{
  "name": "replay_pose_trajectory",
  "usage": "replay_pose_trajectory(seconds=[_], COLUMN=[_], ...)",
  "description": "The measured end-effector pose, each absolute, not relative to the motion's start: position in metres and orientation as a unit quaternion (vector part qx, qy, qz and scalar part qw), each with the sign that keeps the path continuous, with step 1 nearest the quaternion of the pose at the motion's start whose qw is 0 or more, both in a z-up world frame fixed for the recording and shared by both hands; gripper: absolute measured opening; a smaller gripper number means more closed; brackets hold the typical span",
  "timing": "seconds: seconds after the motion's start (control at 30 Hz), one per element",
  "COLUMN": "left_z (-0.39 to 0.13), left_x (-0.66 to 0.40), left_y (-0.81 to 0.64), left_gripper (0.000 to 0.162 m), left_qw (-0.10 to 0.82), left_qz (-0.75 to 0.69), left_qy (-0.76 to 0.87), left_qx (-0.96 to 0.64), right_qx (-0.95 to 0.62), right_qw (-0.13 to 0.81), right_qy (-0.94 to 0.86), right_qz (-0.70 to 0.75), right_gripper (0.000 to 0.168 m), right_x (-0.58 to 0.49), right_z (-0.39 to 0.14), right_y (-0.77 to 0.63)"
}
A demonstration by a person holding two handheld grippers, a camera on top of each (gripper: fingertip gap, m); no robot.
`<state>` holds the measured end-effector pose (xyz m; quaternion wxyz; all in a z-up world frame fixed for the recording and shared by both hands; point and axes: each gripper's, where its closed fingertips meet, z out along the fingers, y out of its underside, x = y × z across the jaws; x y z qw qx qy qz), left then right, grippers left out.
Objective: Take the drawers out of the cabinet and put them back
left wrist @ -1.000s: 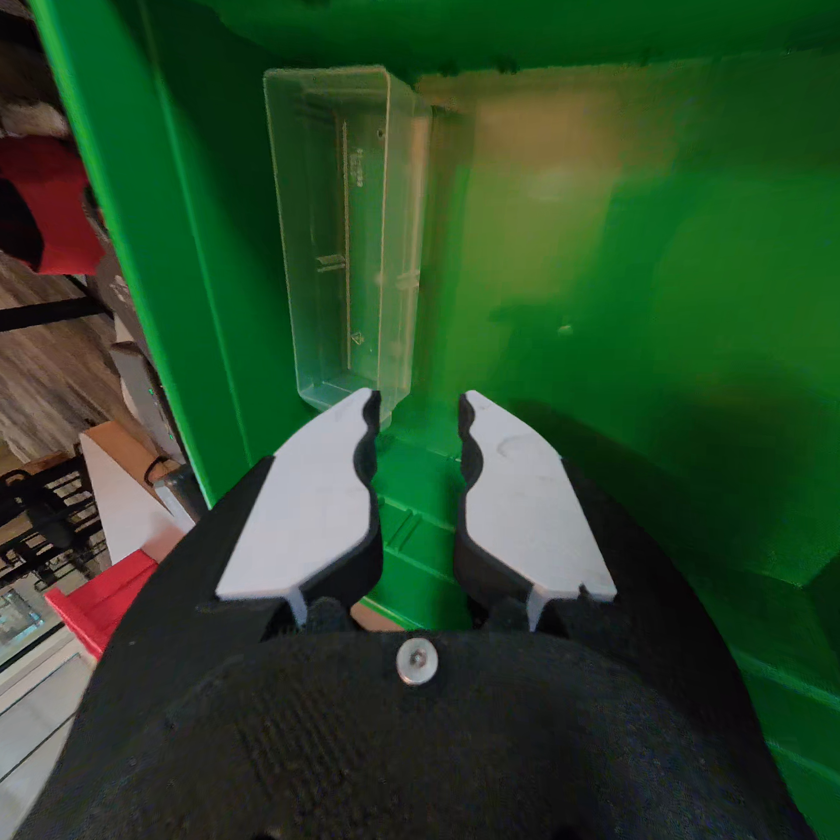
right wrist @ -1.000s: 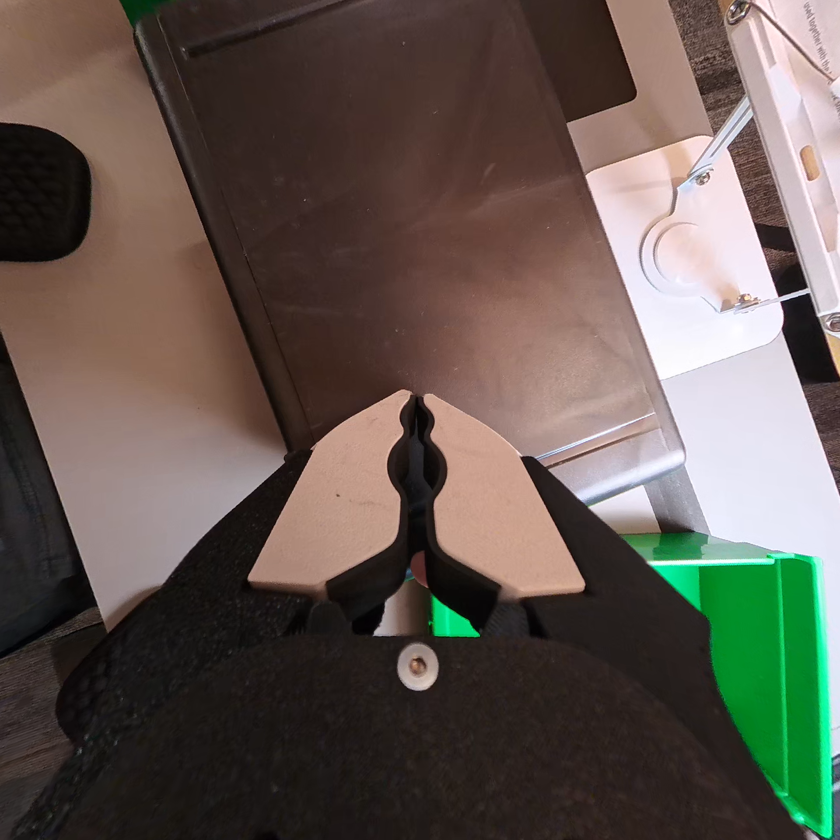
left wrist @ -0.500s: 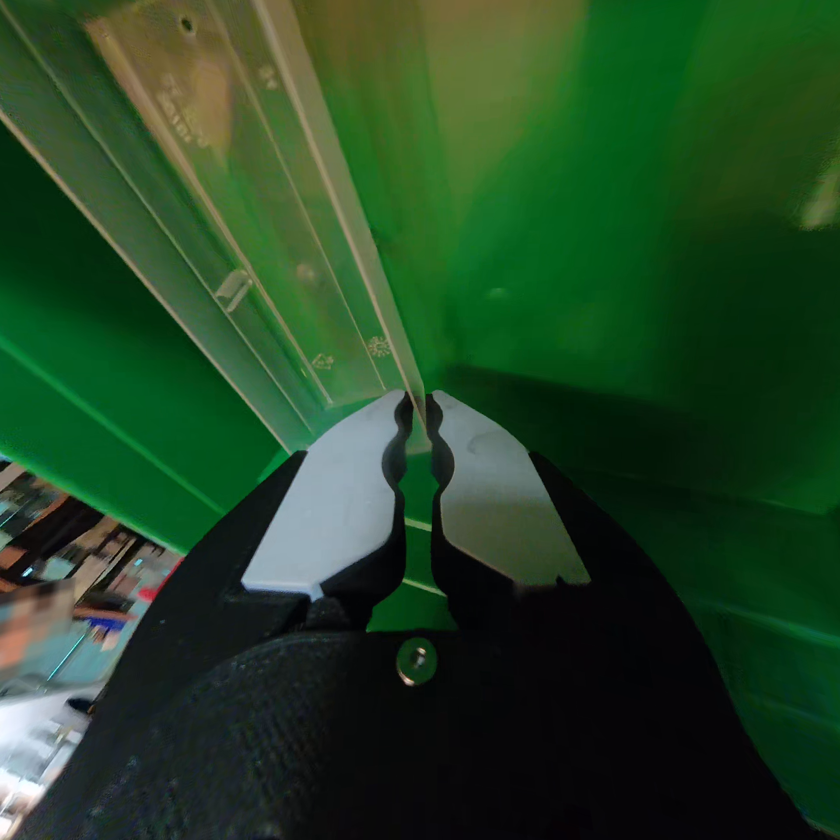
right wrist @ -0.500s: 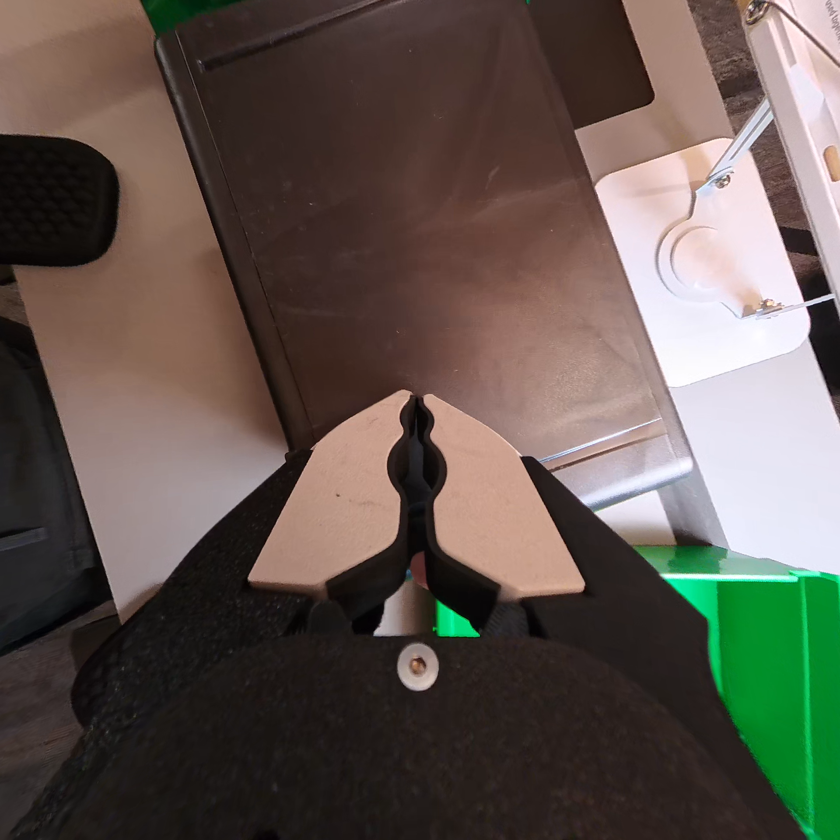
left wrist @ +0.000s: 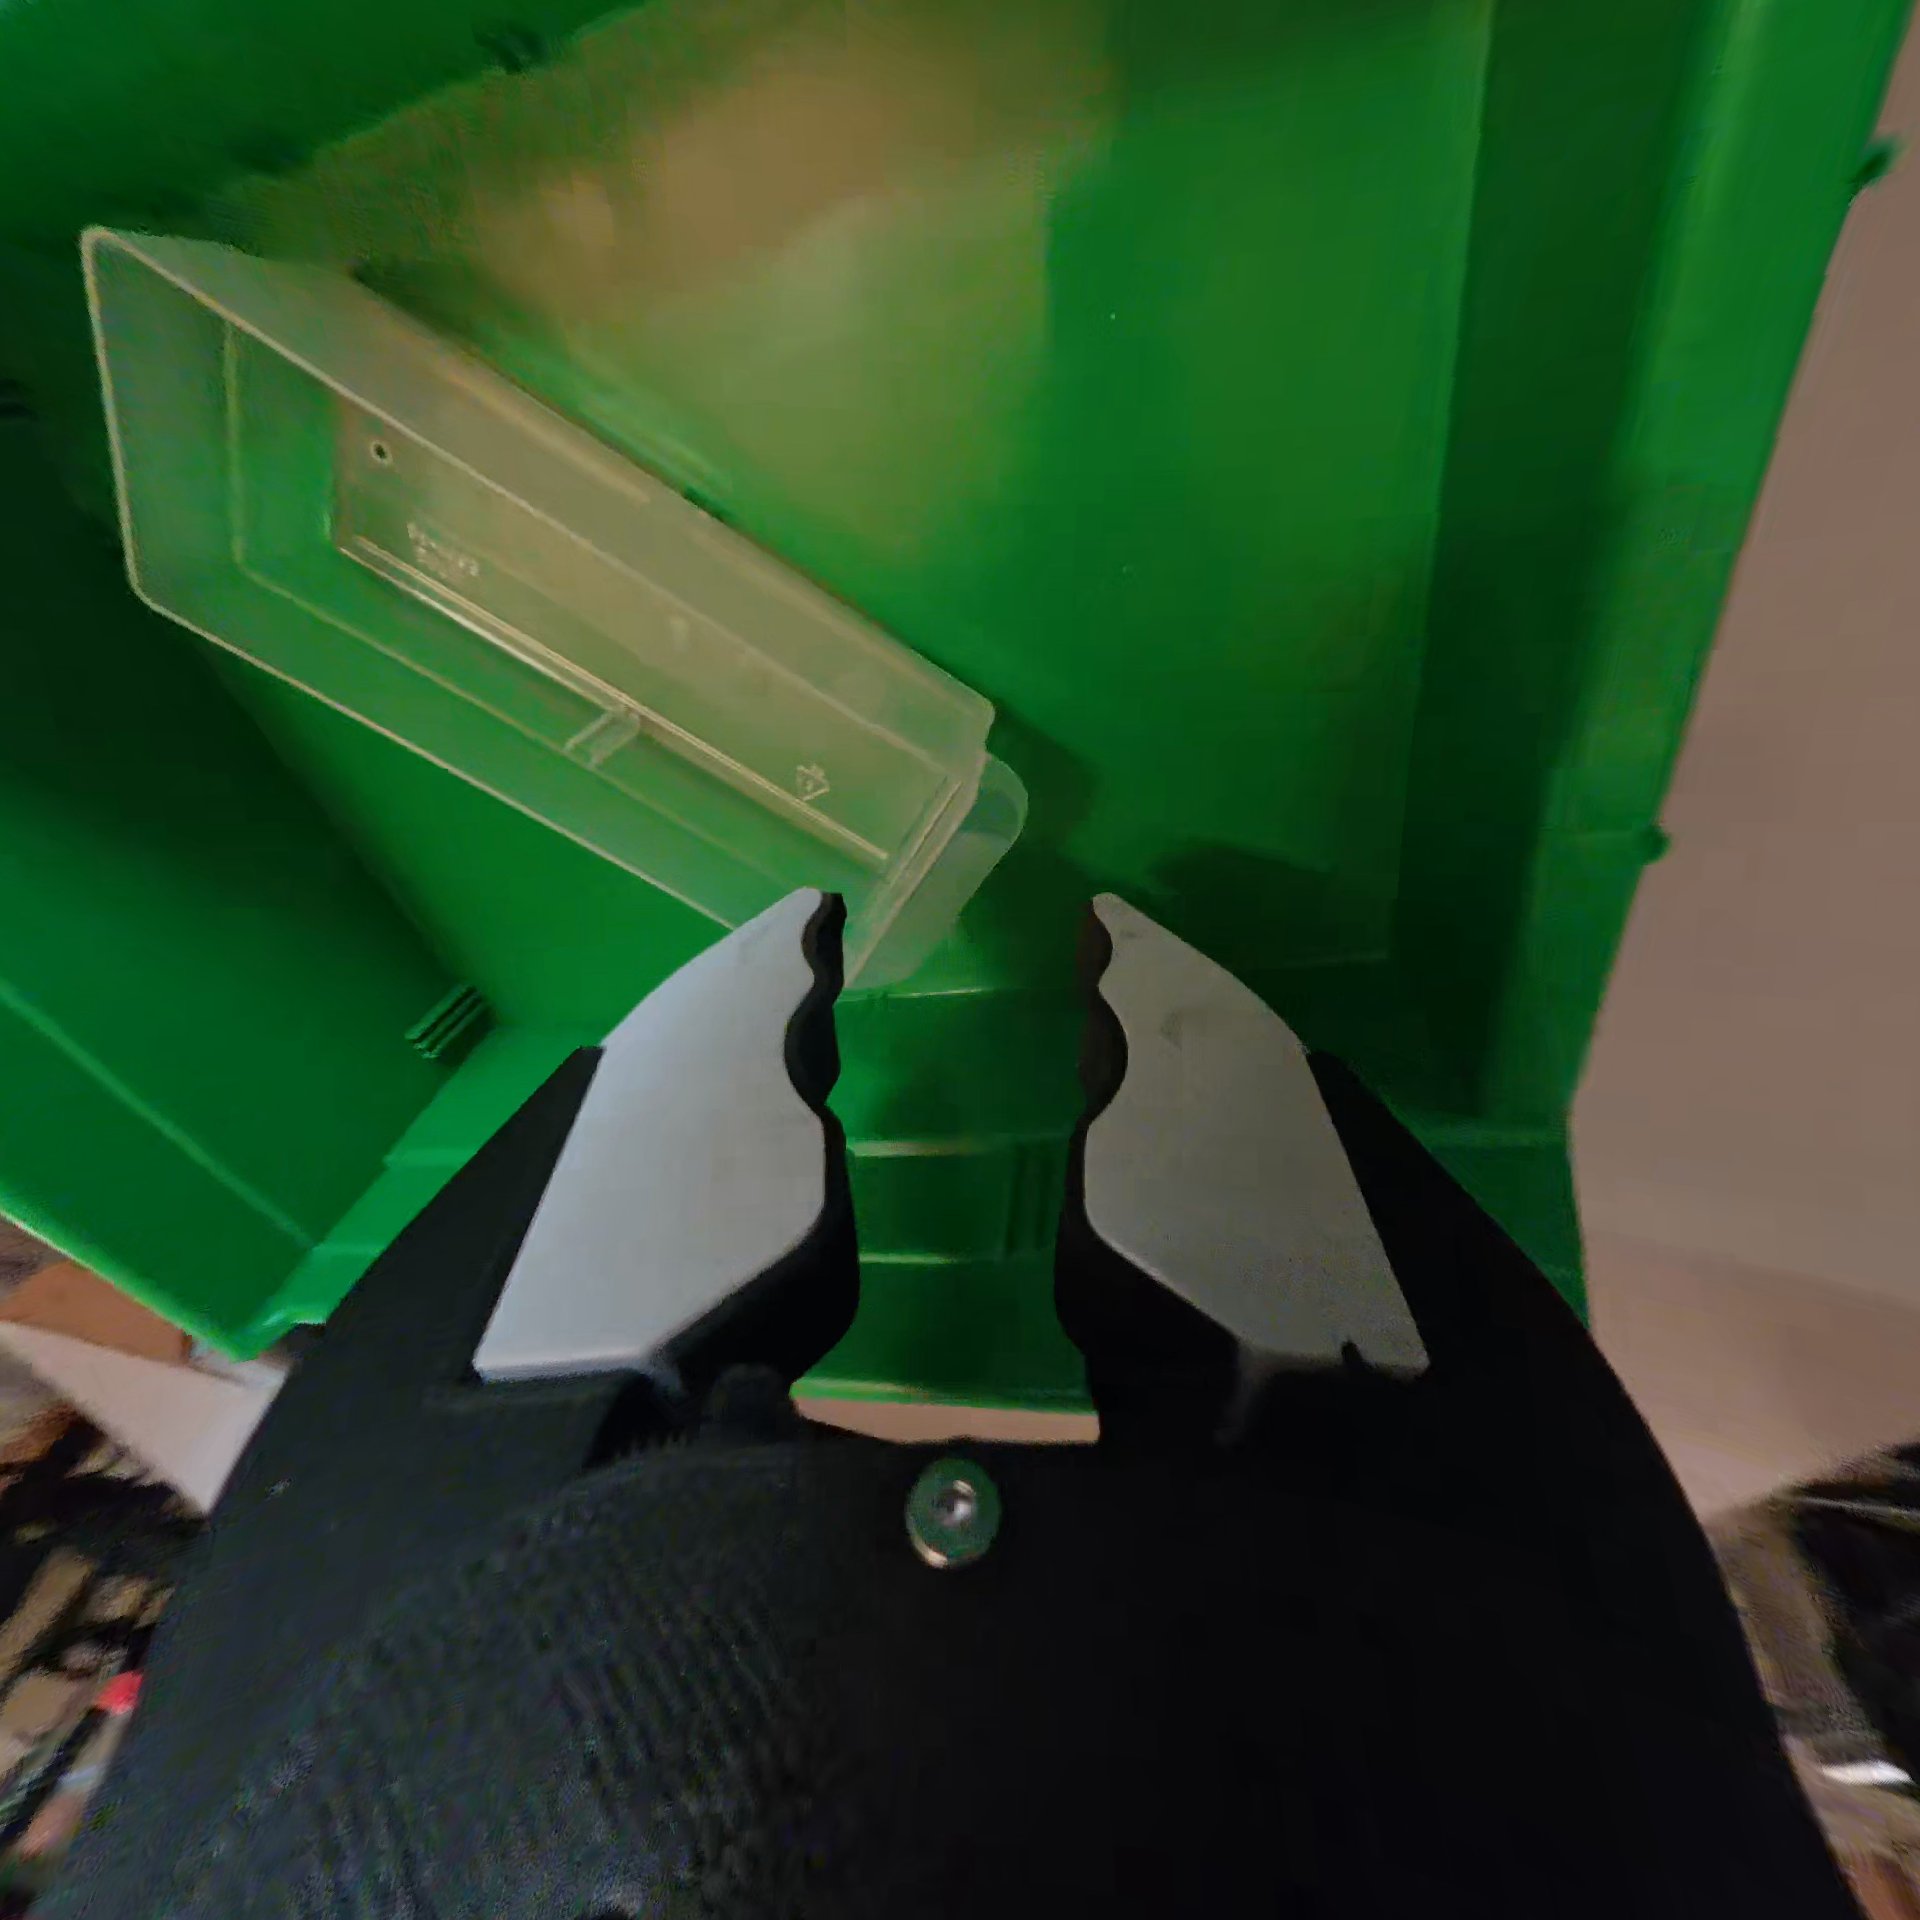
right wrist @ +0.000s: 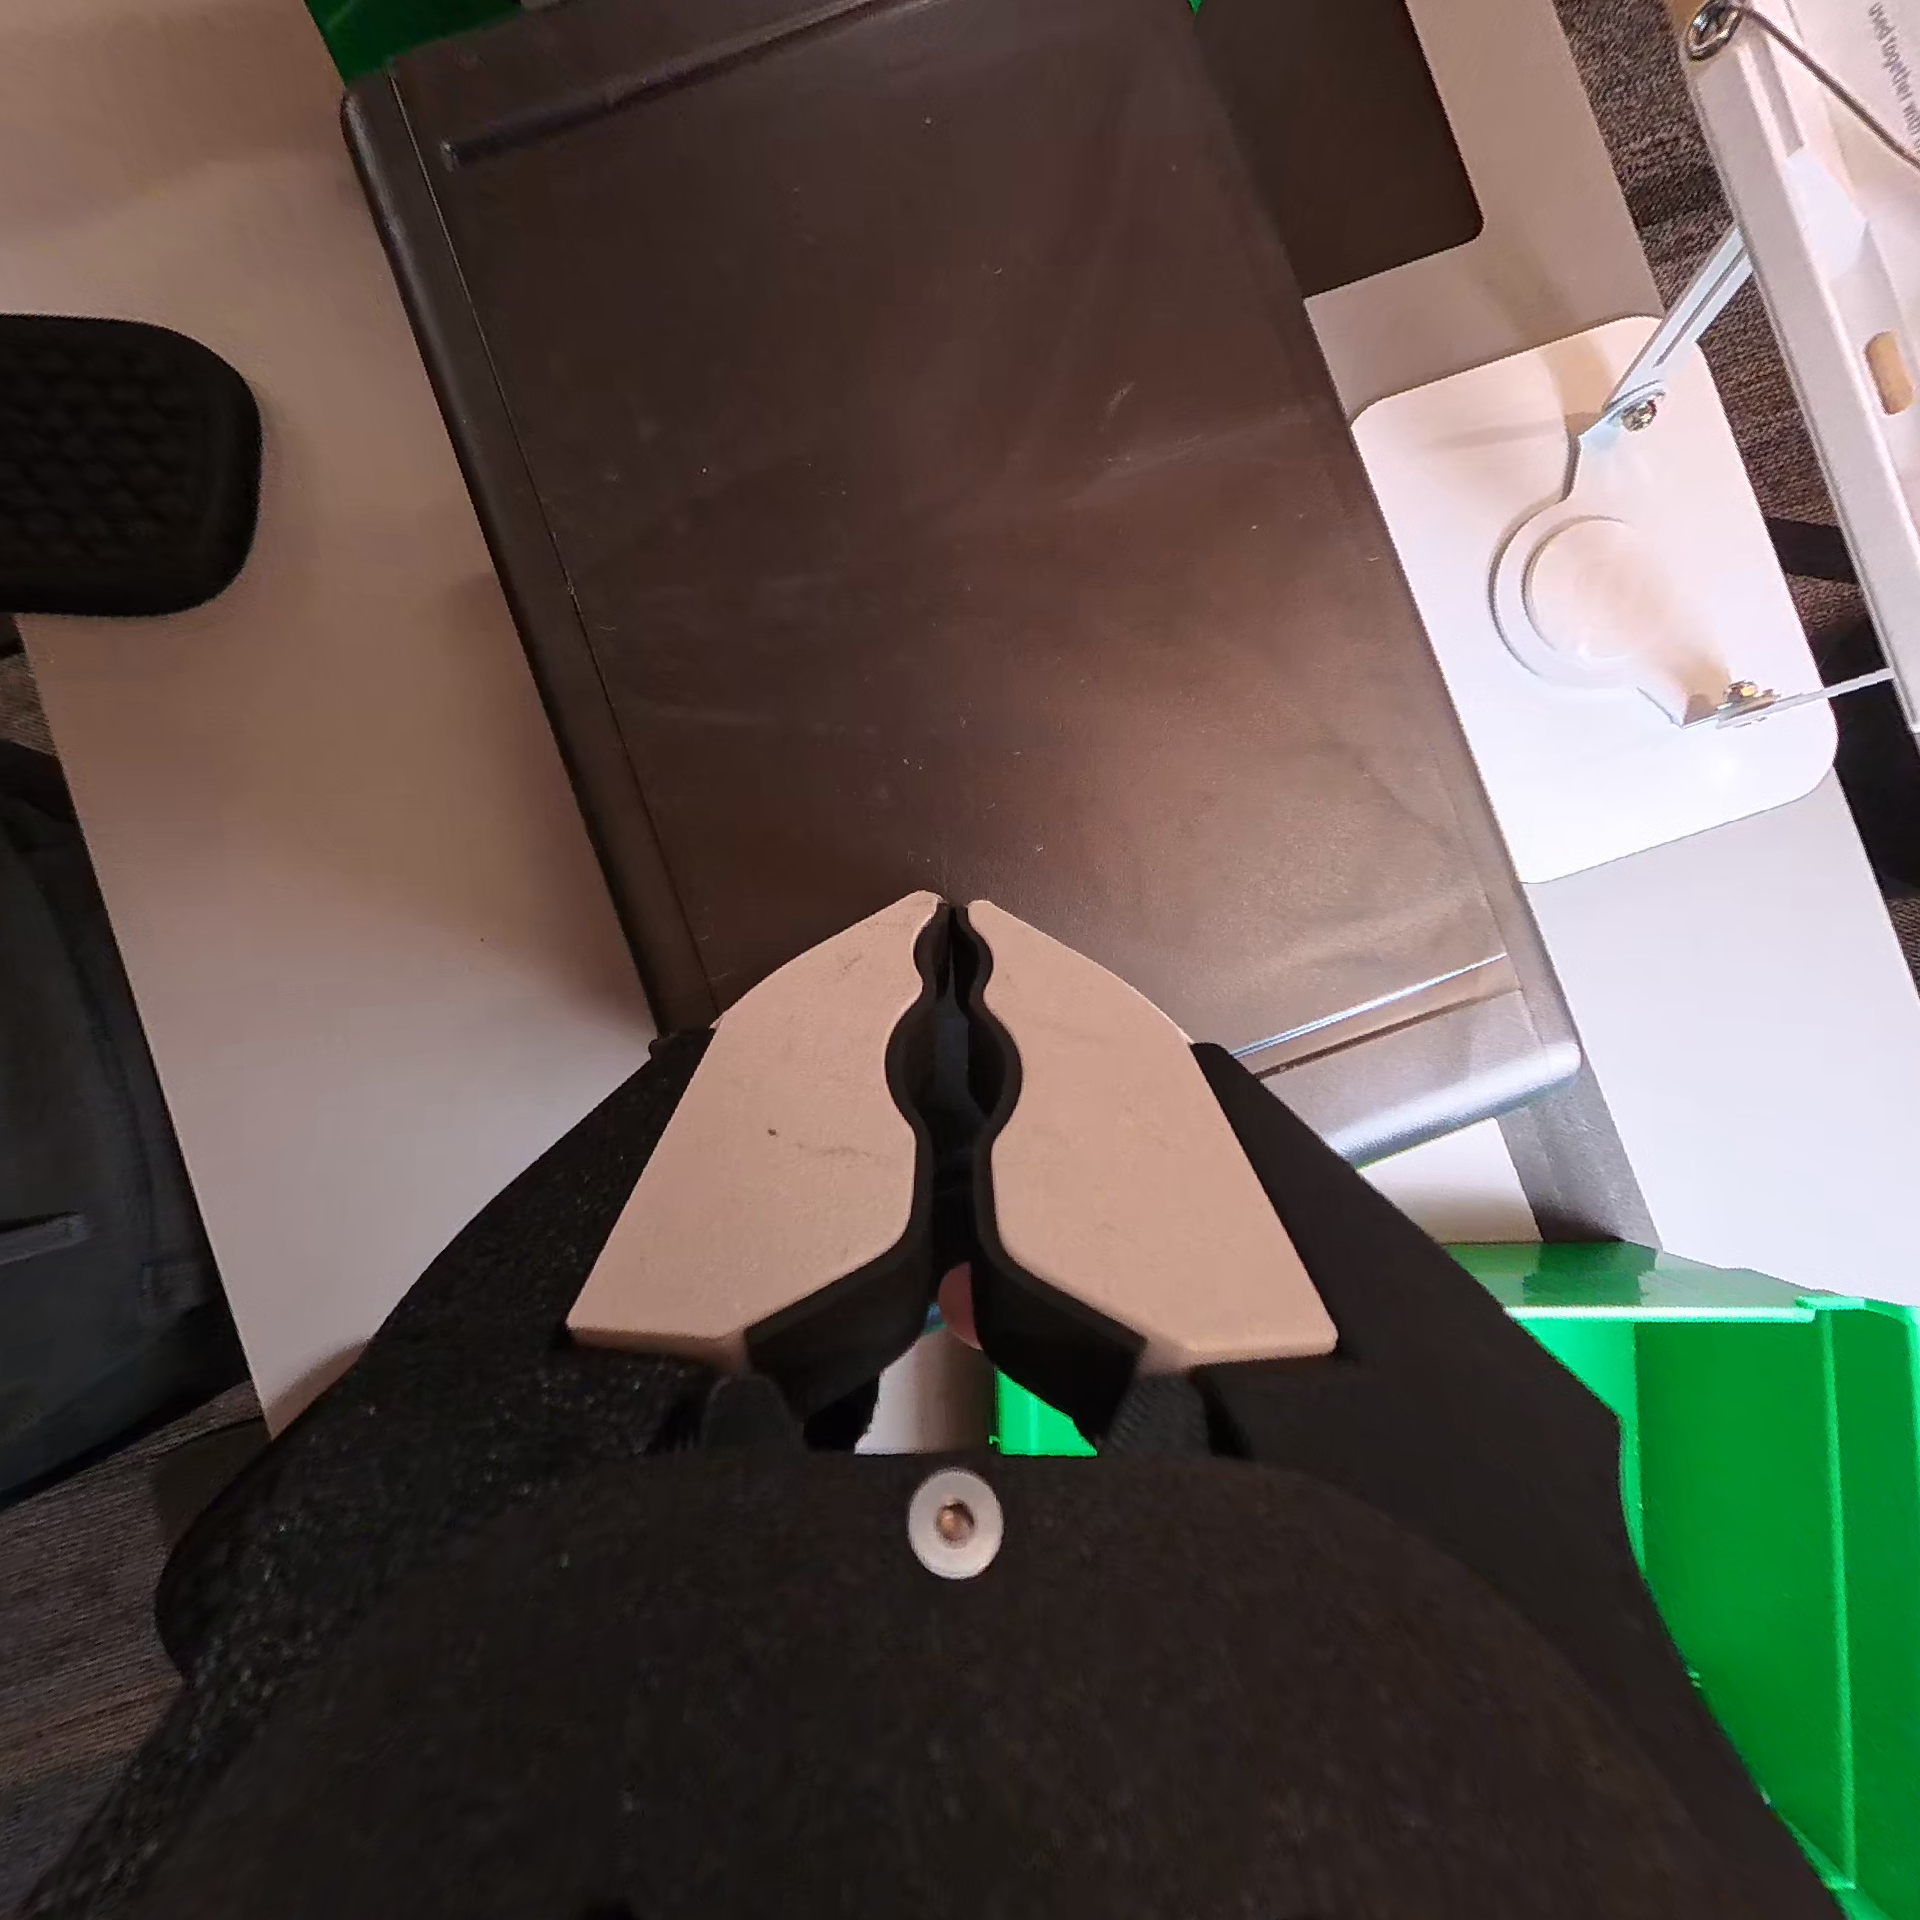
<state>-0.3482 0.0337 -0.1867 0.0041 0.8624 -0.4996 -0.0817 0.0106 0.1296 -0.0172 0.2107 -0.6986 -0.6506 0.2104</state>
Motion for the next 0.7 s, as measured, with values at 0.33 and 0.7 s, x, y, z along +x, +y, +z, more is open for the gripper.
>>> replay_pose_trajectory(seconds=[0.33,0.7], left_z=[-0.180,-0.041], left_x=[-0.357,-0.268], left_y=[0.044,-0.049], left_gripper=[0.019,0.019], left_qw=[-0.050,-0.200], left_qz=[-0.206,-0.175], left_qy=[-0.527,-0.544], left_qx=[0.823,0.796], right_qx=[-0.700,-0.698], right_qw=[0.210,0.226], right_qy=[-0.655,-0.653], right_qz=[0.193,0.187], right_gripper=[0.000,0.000], right_x=[0.011,0.013], right_z=[-0.017,-0.017], right_y=[0.129,0.129])
